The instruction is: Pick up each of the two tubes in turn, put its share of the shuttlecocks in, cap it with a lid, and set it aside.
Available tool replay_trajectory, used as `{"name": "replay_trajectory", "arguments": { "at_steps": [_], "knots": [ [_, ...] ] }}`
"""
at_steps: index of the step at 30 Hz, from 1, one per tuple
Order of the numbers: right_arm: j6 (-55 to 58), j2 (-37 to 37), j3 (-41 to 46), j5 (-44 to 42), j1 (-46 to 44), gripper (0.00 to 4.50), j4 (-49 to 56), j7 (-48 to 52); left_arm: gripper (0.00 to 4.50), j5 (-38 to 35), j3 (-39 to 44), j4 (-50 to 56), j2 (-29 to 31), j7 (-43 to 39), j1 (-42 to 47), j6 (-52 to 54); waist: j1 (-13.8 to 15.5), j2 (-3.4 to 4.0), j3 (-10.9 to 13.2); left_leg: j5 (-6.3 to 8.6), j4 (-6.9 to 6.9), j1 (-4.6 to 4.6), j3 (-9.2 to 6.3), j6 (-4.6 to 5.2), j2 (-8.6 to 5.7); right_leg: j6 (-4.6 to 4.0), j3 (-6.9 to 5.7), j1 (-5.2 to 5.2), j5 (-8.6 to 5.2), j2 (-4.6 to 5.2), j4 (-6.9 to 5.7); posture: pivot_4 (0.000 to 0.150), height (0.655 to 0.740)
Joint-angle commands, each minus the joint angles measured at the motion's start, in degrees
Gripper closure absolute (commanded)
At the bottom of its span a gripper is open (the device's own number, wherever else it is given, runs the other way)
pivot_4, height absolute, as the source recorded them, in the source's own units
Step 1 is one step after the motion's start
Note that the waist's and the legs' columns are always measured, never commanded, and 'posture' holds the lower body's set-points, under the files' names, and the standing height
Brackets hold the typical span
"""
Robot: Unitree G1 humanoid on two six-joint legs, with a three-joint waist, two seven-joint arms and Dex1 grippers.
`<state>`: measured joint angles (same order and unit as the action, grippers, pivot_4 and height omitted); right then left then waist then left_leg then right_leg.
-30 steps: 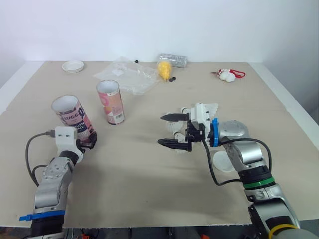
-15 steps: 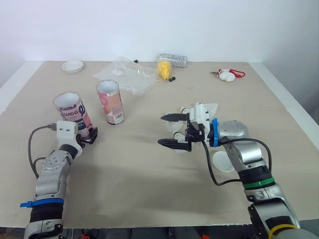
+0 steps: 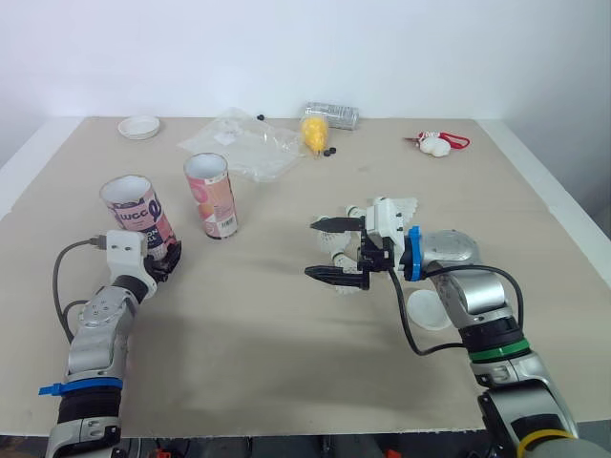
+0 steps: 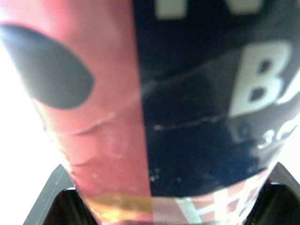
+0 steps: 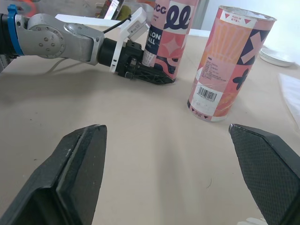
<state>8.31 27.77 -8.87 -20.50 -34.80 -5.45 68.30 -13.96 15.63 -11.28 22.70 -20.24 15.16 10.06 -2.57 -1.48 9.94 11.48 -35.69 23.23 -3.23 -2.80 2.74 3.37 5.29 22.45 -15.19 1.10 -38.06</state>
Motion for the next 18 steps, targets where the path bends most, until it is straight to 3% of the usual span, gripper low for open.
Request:
{"name": "replay_trajectory", "arguments": {
  "at_steps": [1,9,18],
  "knots": [
    [-0.53,0.29,1.48,-0.54,-0.93,0.0,1.6,-0.03,1.39,0.35,0.49,-0.21,0.58,0.35,-0.48,-0.53,0.0,0.0,0.0,0.0,0.0,0.0,0.0,0.0,0.0,0.0,0.0,0.0,0.0,0.0,0.0,0.15,0.74],
    [-0.34,0.21,1.29,-0.73,-0.29,0.0,2.42,-0.03,1.39,1.41,-0.71,0.51,3.75,-4.68,-0.63,-5.03,-0.02,0.0,0.0,0.0,0.05,0.0,0.0,0.0,0.0,-0.02,0.0,0.04,-0.01,-0.01,0.0,0.15,0.74],
    [1.7,3.76,3.92,-3.49,3.3,0.0,7.33,0.41,1.39,-3.84,-4.44,11.47,16.84,-28.4,-4.93,-5.79,-0.05,-0.03,0.12,-0.01,0.26,0.29,0.06,-0.05,0.01,-0.13,0.02,0.44,-0.09,0.06,0.0,0.15,0.74]
  ]
}}
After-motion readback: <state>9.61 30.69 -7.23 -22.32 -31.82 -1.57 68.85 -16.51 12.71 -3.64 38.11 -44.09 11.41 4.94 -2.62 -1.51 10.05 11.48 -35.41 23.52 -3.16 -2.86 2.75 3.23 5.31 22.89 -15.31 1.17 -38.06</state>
